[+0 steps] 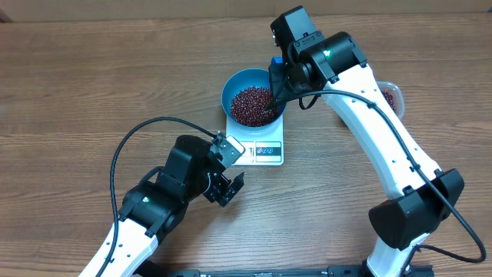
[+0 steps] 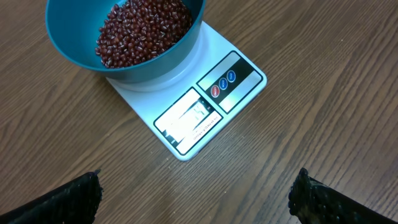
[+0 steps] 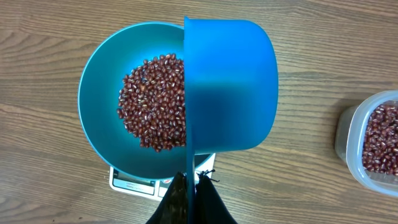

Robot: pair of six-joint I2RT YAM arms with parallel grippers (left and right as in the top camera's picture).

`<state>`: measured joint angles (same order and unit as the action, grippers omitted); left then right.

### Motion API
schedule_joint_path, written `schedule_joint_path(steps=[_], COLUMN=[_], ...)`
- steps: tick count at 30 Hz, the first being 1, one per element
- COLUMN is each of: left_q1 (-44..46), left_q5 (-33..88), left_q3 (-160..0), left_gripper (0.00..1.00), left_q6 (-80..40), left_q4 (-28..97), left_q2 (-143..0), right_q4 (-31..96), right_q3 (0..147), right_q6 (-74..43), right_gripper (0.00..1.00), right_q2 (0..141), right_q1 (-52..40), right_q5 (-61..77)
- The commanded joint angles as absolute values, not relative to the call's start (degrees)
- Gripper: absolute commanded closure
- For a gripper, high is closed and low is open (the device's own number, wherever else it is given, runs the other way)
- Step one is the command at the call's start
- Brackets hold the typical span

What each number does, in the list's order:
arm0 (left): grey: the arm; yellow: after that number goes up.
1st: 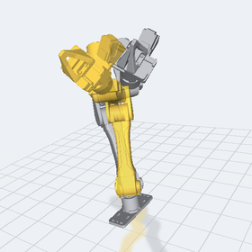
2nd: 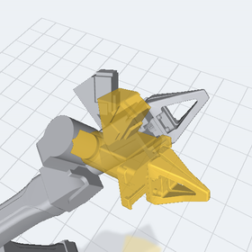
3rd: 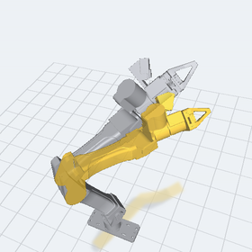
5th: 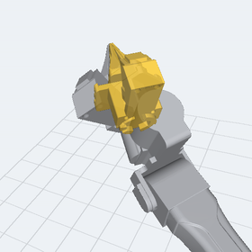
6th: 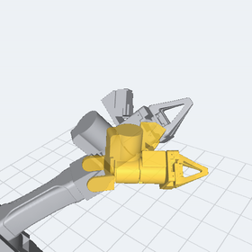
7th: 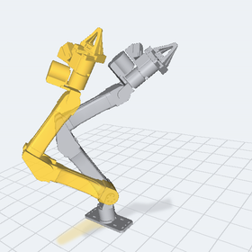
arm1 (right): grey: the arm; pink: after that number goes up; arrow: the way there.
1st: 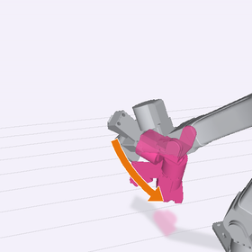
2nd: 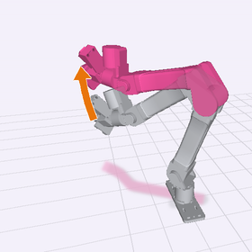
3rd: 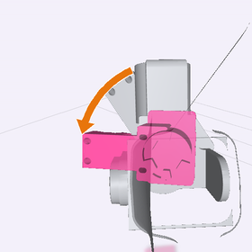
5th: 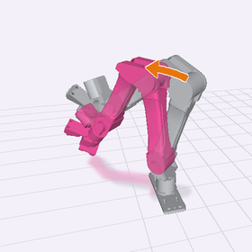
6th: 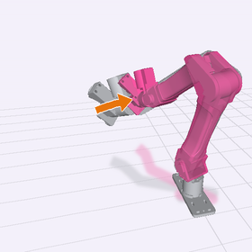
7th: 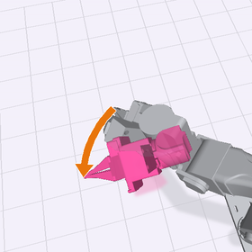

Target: Scoop item into bowl and weigh 150g on scale

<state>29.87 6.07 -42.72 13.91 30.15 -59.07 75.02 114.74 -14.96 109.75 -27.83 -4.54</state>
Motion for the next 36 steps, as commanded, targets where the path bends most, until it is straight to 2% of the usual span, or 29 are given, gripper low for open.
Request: schedule_joint_path(steps=[1, 36], left_q1=[29.5, 29.5], left_q5=[7.1, 7.1], left_q3=[-42.5, -42.5], left_gripper=[0.0, 0.0], left_q6=[14.2, 14.2], left_q4=[30.0, 30.0], left_q2=[-59.3, -59.3], right_q4=[74.8, 74.5], right_q3=[116.3, 116.2], right_q6=[-15.0, -15.0], right_gripper=[0.96, 0.96], right_q2=[107.4, 107.4], right_q1=[-28.1, -29.0], right_q5=[-4.8, -6.5])
